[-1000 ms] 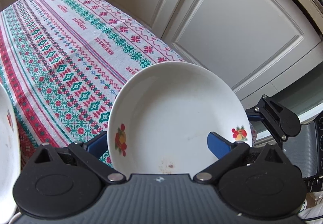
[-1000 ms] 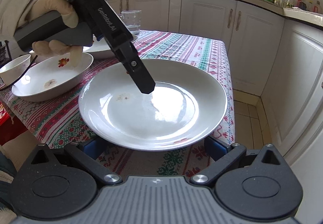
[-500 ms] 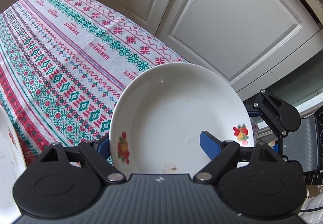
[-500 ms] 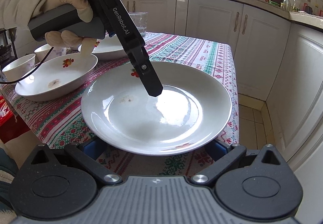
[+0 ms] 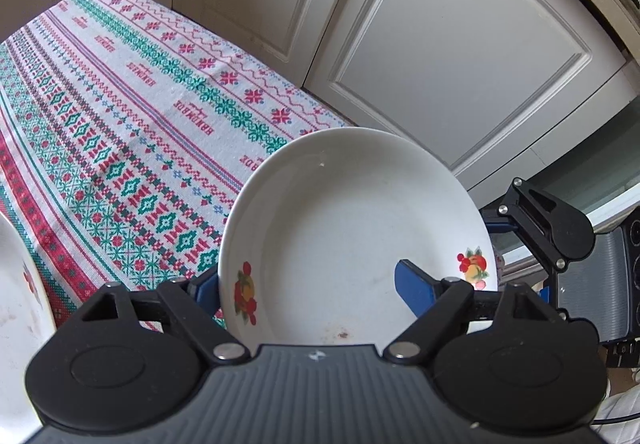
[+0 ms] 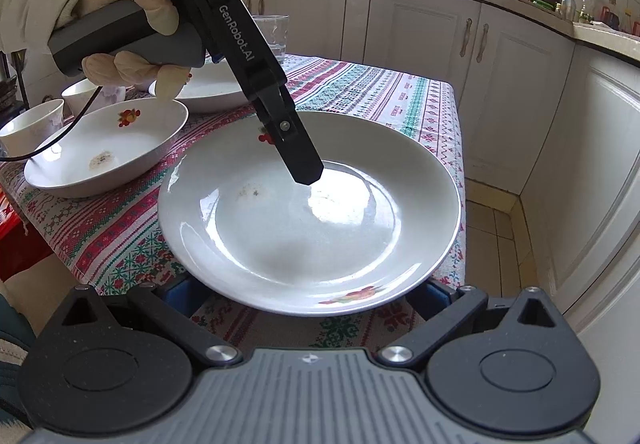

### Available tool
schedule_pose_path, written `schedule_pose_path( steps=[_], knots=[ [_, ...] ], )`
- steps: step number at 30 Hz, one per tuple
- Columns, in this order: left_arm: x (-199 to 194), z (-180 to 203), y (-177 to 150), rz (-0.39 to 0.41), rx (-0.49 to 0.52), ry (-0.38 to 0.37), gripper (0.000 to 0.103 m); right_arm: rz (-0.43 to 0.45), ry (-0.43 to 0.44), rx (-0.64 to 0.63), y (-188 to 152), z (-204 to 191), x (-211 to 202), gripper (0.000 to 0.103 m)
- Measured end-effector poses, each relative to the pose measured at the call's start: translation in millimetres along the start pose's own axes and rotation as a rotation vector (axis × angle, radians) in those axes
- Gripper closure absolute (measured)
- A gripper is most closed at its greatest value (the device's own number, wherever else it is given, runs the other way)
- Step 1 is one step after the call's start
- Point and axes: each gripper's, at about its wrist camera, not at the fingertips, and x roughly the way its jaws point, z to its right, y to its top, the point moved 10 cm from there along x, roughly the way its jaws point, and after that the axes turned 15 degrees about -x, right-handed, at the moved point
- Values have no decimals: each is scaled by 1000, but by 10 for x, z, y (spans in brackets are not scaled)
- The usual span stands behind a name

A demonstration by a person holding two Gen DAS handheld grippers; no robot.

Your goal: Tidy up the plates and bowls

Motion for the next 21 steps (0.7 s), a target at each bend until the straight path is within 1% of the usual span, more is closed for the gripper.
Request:
schedule_pose_path(
  steps=[9,15,21],
  knots=[
    [-103,-128,172,52,-26,6,17,7,16,-39,176,147,15,0],
    [-96,-280,372,83,-47,13,17,9,31,-65,288,298,148,0],
    [16,-387,495,102,-63,32,17,3,33,-79,319,413,324,0]
  ],
)
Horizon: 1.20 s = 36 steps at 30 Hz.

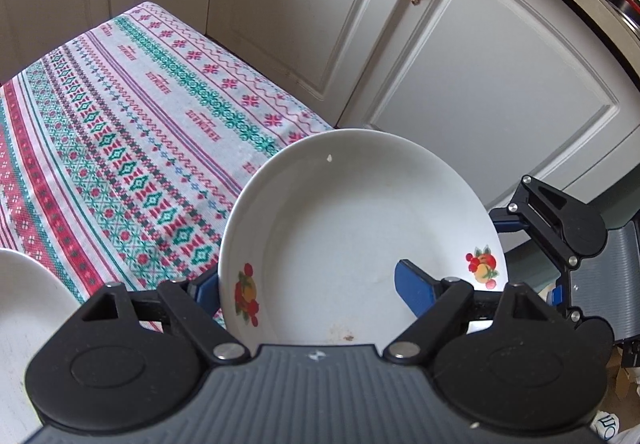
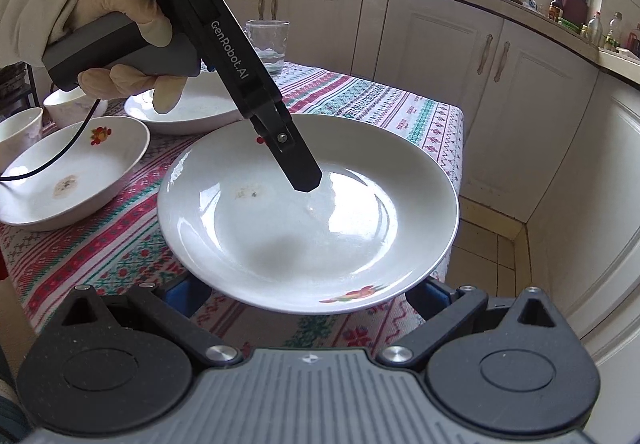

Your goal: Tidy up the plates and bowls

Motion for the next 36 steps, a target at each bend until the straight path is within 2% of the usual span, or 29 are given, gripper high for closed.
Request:
schedule_pose_path(
  steps=[14,27,36],
  knots=[
    [209,-87,164,13,-20,15,17,-19,5,13,-34,162,194,0],
    [238,-115,168,21,-6,38,17,-26,-13,22,-32,163,224,0],
    [-8,-27,120,116,69,92,13,-18,-30,34,-41,168,66,0]
  ],
)
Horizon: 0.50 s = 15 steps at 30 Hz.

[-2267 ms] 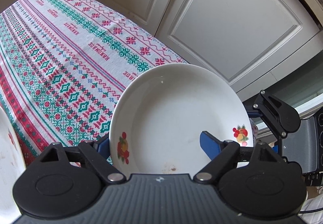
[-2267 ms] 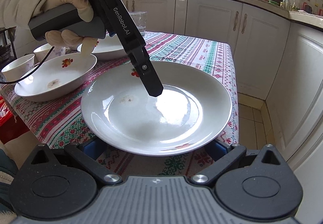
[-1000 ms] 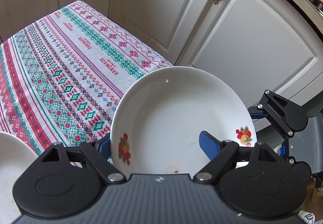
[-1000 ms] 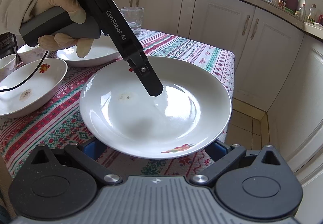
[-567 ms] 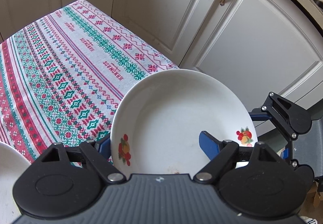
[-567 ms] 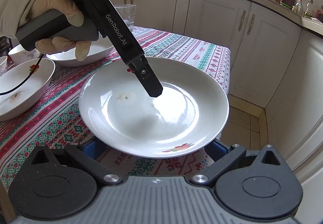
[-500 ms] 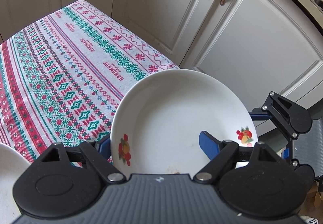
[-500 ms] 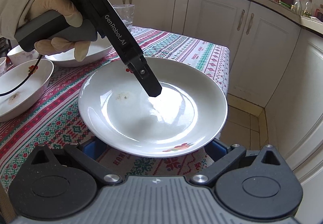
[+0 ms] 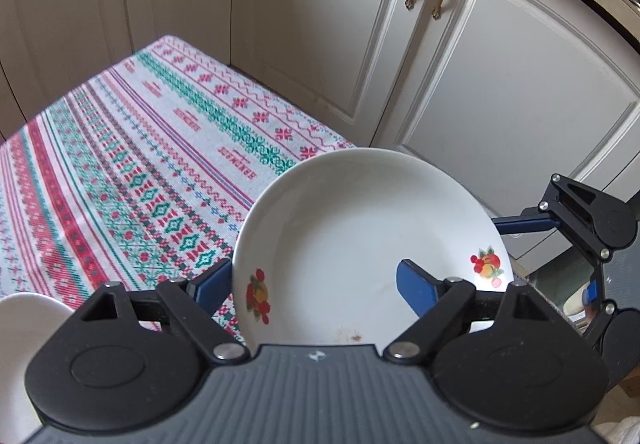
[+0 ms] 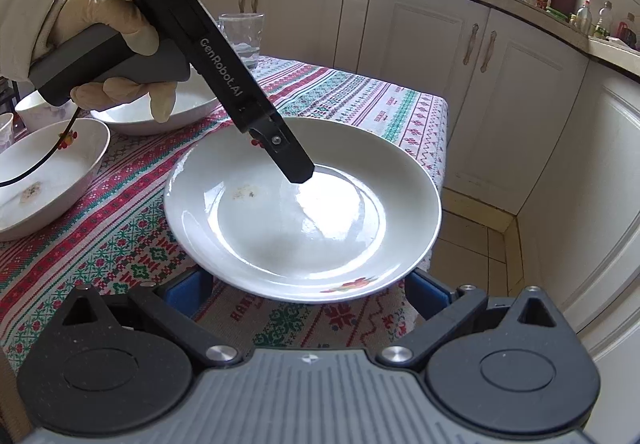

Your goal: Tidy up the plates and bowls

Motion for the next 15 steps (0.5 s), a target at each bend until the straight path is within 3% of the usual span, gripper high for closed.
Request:
schedule_pose_path(
  steps=[8,15],
  knots=[
    [-524,190,-154,124,8,12,12,17,-54,59,38,-82,-316,0],
    [-1144,338,-405,306,38,87,3,85,-117,115,156,-274,-649,0]
  ],
)
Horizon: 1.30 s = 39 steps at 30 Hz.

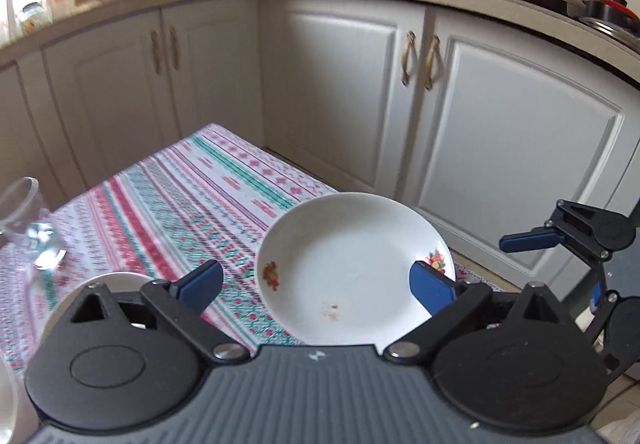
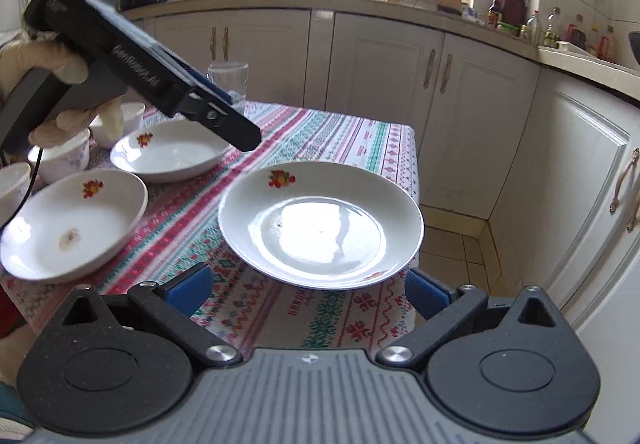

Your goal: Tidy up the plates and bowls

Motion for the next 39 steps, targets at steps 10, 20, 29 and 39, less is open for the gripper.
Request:
schedule_pose_path(
  steps=[10,20,29,39],
  knots=[
    [-586,-15,-460,89,-75,73,2,56,-26,78,-4,-253,-331,0],
    [-889,-227,-970,107,-246,126,2,72,32,1,-81,-621,-309,0],
    [-994,-481,-1191,80,-234,199,2,61,140,-101,-4,-1006,-175,0],
    [-1090,-731,-1314,25,-241,209,2,56,262,-173,103,-1365,87,0]
  ],
)
